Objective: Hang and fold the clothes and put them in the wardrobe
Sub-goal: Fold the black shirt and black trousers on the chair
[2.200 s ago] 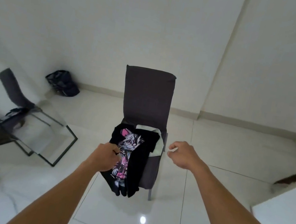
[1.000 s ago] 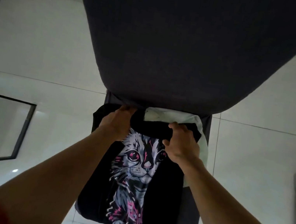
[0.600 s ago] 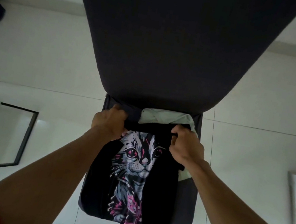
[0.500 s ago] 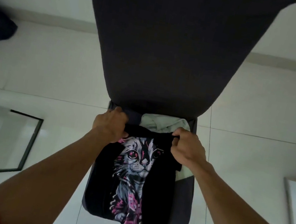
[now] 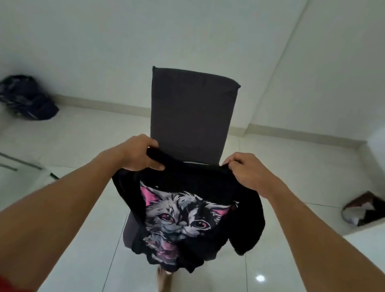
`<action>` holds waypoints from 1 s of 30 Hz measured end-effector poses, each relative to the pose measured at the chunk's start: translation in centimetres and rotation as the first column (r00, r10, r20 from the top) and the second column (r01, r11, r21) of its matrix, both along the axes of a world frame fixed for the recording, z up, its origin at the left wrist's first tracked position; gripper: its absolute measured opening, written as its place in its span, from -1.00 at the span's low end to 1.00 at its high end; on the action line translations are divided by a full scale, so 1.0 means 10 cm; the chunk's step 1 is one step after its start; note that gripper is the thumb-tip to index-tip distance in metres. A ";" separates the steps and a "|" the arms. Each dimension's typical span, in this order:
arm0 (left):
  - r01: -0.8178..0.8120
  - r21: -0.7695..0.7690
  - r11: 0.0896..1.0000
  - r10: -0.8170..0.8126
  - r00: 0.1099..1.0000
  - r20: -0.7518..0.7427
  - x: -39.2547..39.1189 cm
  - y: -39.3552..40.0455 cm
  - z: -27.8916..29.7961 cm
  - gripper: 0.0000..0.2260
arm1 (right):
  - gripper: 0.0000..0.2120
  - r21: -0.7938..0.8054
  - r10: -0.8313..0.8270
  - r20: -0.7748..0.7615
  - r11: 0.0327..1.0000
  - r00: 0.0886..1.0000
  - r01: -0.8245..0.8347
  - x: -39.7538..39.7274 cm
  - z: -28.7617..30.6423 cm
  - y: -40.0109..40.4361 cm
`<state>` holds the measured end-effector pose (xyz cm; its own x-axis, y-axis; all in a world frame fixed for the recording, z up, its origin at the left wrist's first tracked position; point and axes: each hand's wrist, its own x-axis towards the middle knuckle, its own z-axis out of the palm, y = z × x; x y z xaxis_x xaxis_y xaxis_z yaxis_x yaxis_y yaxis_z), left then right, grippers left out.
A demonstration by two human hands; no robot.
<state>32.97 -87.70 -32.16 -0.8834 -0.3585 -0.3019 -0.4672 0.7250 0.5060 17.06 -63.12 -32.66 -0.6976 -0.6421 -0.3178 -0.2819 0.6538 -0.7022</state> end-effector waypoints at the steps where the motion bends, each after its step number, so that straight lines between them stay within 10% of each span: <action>1: -0.017 0.024 1.000 0.018 0.998 -0.052 0.17 0.11 0.23 -0.71 | -0.82 -0.053 -0.015 0.003 0.998 1.000 0.015 0.14 0.23 0.12; 5: -0.090 0.085 0.992 0.105 0.976 -0.192 0.60 0.28 0.94 -0.90 | -0.53 -0.140 0.066 0.002 0.988 0.998 -0.066 0.48 0.99 0.35; 12: -0.132 0.093 0.987 0.154 0.943 -0.296 1.16 0.27 1.81 -0.76 | -0.79 -0.120 0.094 -0.284 0.984 0.954 -0.133 0.74 1.94 0.67; 22: -0.051 0.379 0.924 0.215 0.890 -0.403 1.73 0.00 2.25 -0.63 | -0.72 -0.414 -0.023 -0.107 0.910 0.994 -0.024 1.18 2.40 0.62; 30: -0.129 0.255 0.958 0.238 0.854 -0.463 1.85 -0.30 2.31 -0.73 | -0.78 -0.316 -0.185 -0.510 0.949 0.840 0.017 1.36 2.37 0.26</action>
<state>51.50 -90.68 -9.09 -0.8604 -0.5059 0.0612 -0.2372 0.5039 0.8305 30.67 -60.52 -8.94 -0.7693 -0.5616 0.3046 -0.6065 0.4921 -0.6245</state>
